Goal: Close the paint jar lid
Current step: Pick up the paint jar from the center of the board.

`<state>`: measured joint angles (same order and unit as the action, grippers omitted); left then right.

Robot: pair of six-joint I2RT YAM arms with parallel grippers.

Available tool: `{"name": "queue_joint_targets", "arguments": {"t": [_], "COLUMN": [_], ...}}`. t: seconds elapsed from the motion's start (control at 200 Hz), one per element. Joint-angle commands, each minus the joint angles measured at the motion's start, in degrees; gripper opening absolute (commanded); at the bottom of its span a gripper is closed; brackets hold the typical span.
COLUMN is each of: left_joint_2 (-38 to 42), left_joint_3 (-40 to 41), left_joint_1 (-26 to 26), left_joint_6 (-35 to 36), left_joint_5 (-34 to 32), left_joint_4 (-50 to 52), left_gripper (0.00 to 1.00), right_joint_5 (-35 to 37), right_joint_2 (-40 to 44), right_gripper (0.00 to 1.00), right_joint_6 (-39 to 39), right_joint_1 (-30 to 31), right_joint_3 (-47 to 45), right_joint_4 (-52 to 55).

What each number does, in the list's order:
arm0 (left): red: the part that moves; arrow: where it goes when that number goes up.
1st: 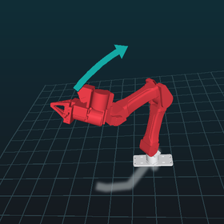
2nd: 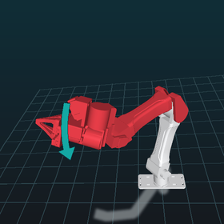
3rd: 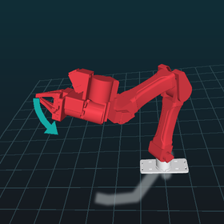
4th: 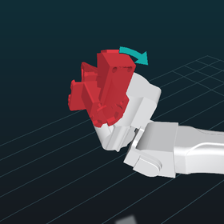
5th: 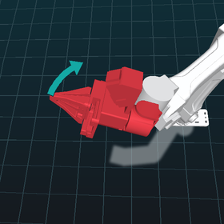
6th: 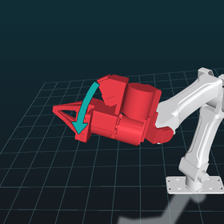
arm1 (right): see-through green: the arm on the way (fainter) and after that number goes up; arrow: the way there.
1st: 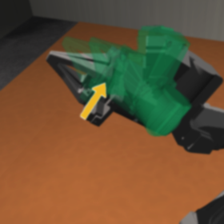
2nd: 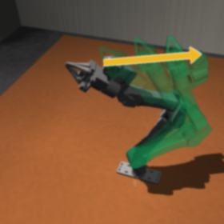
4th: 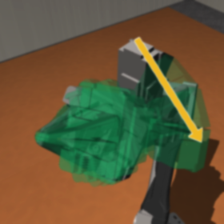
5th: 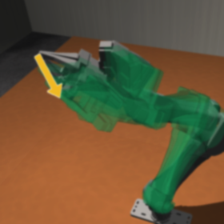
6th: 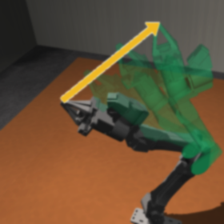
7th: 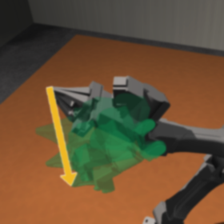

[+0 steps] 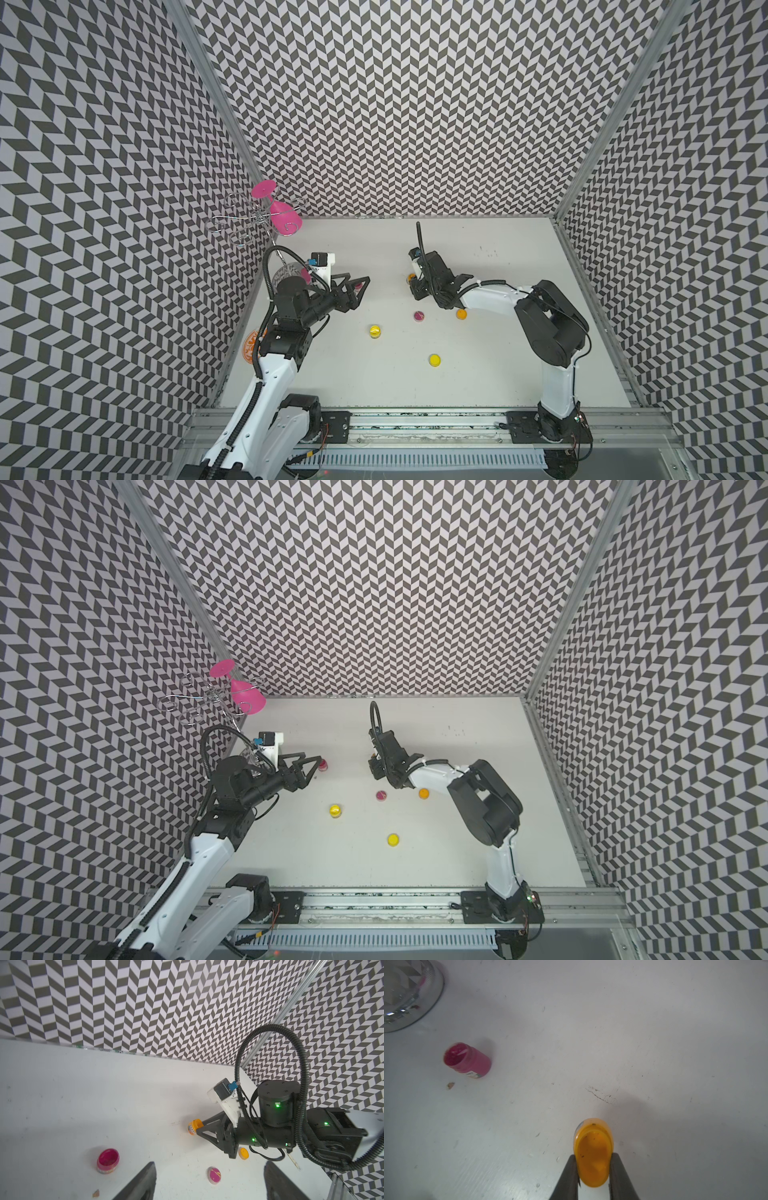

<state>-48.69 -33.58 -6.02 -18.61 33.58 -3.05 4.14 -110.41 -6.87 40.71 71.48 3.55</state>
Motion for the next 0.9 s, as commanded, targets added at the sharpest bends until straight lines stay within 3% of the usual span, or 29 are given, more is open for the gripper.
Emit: {"name": "queue_joint_targets", "arguments": {"t": [0.0, 0.08, 0.25, 0.335, 0.491, 0.586, 0.896], "left_joint_2": [-1.0, -1.7, -1.9, -2.8, -5.5, -6.9, -10.6], "left_joint_3": [-1.2, 0.6, 3.3, 5.5, 9.6, 12.9, 12.5], "left_joint_1": [-1.9, -5.5, -16.5, -17.7, -17.7, -18.3, -21.2], "left_joint_6": [5.3, 12.5, 44.4, 54.3, 56.8, 53.4, 53.2], "left_joint_5": [-1.4, -2.0, -4.4, -3.3, -3.0, -4.7, -9.9], "left_joint_4": [-10.1, -16.1, -19.6, -22.1, -28.6, -36.1, -37.8], "left_gripper": [0.77, 0.72, 0.70, 0.64, 0.58, 0.58, 0.54], "right_joint_5": [-0.7, -1.6, -4.5, -6.8, -9.9, -11.6, -18.8], "right_joint_2": [5.7, 7.6, 11.6, 13.5, 16.1, 18.0, 21.2], "right_gripper": [0.18, 0.17, 0.17, 0.18, 0.17, 0.18, 0.17], "right_joint_6": [1.5, 2.4, 3.2, 3.0, 3.3, 3.6, 2.0], "right_joint_1": [-0.1, -0.2, -0.4, -0.5, -0.5, -0.5, 0.2], "right_joint_3": [-0.7, -0.4, 0.4, 0.7, 2.2, 2.2, 3.6], "right_joint_4": [1.1, 3.8, 9.1, 10.8, 14.6, 15.1, 15.2]}}
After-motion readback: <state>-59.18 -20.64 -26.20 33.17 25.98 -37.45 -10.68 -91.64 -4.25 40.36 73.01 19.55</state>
